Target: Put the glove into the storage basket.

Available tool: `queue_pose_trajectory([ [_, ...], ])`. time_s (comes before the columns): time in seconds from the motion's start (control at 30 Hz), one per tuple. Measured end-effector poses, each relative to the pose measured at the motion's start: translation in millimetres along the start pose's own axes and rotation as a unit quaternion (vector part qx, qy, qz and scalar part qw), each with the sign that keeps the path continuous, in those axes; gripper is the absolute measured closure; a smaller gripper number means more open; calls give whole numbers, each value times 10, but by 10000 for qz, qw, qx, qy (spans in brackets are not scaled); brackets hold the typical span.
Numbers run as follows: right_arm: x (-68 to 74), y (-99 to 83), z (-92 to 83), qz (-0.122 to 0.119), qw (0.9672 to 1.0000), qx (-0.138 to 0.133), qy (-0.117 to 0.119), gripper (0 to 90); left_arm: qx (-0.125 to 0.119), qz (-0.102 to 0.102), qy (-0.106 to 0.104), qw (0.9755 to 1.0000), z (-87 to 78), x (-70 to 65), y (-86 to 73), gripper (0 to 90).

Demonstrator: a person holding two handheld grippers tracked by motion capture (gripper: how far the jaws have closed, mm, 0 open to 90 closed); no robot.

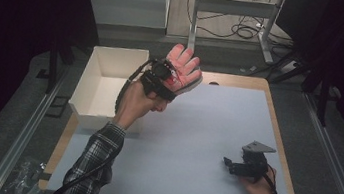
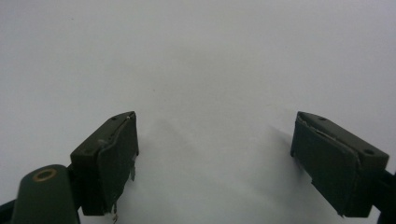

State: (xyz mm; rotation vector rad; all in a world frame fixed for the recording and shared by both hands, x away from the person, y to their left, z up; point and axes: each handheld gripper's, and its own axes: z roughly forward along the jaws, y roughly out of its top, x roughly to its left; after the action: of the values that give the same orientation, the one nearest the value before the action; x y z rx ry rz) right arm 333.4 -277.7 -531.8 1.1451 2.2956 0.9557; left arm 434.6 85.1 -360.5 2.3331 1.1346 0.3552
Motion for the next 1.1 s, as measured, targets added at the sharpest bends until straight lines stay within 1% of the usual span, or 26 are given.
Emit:
queue_pose_trajectory([
  [0.03,0,0,0,3,10000,0,1,151,-1,-31,56,10000,-37,37,-1,378],
  [0.07,0,0,0,3,10000,1,1,151,-1,-31,56,10000,-37,37,-1,378],
  [0.1,0,0,0,3,10000,0,1,151,-52,-116,107,9999,-92,99,-11,378],
  [0.3,1,0,0,3,10000,-2,1,151,-109,-314,314,9990,-245,285,-71,378],
  [0.33,1,0,0,2,10000,-1,1,151,-109,-314,314,9990,-245,285,-71,377],
  [0.37,1,0,0,3,10000,-2,1,151,-127,-399,404,9983,-295,355,-100,376],
  [0.53,1,0,0,0,10000,-3,-1,151,-140,-610,562,9965,-391,522,-173,375],
  [0.6,0,-1,0,-5,10000,0,2,151,-156,-734,638,9951,-433,600,-213,374],
  [0.63,0,-1,0,-5,10000,-1,1,151,-161,-826,692,9940,-458,649,-242,373],
  [0.73,1,-1,0,0,10000,-3,-2,151,-166,-990,820,9916,-511,758,-315,372],
  [0.8,1,0,0,4,10000,-4,-6,151,-185,-1129,876,9896,-536,835,-374,372],
  [0.83,0,0,1,-5,10000,-11,-10,151,-190,-1219,917,9881,-549,891,-420,371],
  [0.87,0,0,1,-7,10000,-9,-11,151,-193,-1272,930,9873,-553,918,-444,370],
  [0.97,0,0,0,-4,10000,-6,-12,151,-154,-1439,1060,9838,-546,1016,-538,369],
  [1.0,0,0,1,-10,10000,-7,-13,151,-141,-1477,1087,9829,-538,1040,-561,368],
  [1.1,0,-1,0,-9,10000,-5,-10,150,-116,-1633,1138,9799,-481,1128,-648,366],
])
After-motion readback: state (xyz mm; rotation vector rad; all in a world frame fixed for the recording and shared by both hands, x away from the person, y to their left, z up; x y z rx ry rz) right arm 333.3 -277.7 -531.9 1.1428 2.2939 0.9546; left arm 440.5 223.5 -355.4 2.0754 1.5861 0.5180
